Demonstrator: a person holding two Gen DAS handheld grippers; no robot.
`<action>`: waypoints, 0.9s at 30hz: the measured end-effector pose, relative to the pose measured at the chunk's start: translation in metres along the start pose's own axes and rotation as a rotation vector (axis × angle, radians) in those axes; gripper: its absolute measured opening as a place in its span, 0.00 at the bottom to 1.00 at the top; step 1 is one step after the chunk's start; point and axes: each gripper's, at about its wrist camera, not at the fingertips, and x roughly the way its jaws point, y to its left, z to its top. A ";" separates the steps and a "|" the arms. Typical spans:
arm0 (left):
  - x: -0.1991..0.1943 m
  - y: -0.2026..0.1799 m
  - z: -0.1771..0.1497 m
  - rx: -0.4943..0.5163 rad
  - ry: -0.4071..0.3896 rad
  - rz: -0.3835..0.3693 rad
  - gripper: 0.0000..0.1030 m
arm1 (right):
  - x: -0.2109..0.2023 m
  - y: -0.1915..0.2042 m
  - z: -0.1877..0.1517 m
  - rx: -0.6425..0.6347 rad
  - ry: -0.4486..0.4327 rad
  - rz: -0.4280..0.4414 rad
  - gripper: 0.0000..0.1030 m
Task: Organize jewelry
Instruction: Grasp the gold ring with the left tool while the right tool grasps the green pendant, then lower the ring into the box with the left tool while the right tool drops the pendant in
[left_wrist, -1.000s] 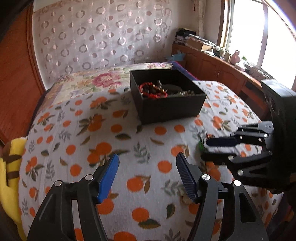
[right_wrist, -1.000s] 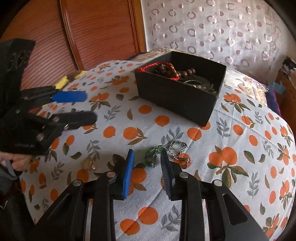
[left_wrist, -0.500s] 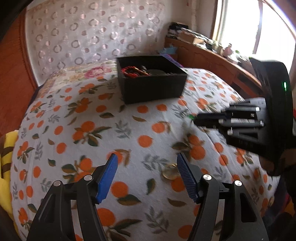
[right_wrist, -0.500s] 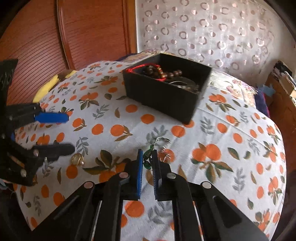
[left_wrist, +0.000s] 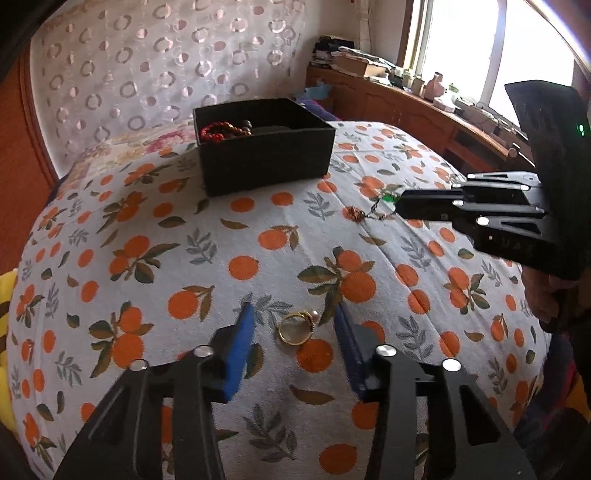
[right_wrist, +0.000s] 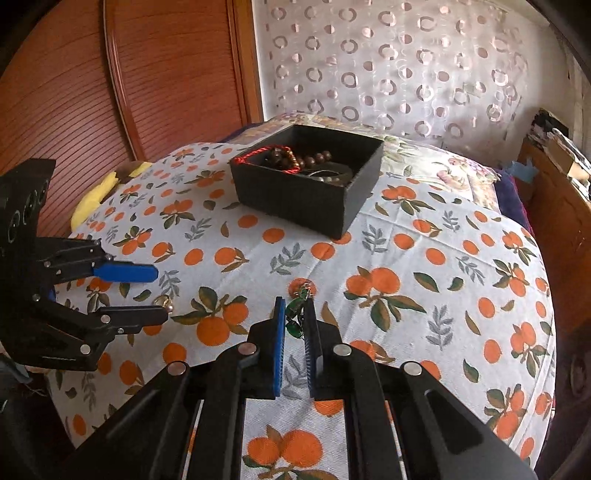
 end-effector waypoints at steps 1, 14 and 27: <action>0.001 -0.001 -0.001 0.002 0.007 0.000 0.31 | 0.000 -0.002 0.000 0.004 -0.001 0.000 0.11; 0.002 -0.004 -0.004 0.042 0.017 0.007 0.21 | -0.005 -0.006 -0.006 0.027 -0.006 0.003 0.11; -0.008 -0.002 0.009 0.017 -0.052 0.014 0.18 | -0.013 -0.002 0.000 0.019 -0.023 -0.001 0.11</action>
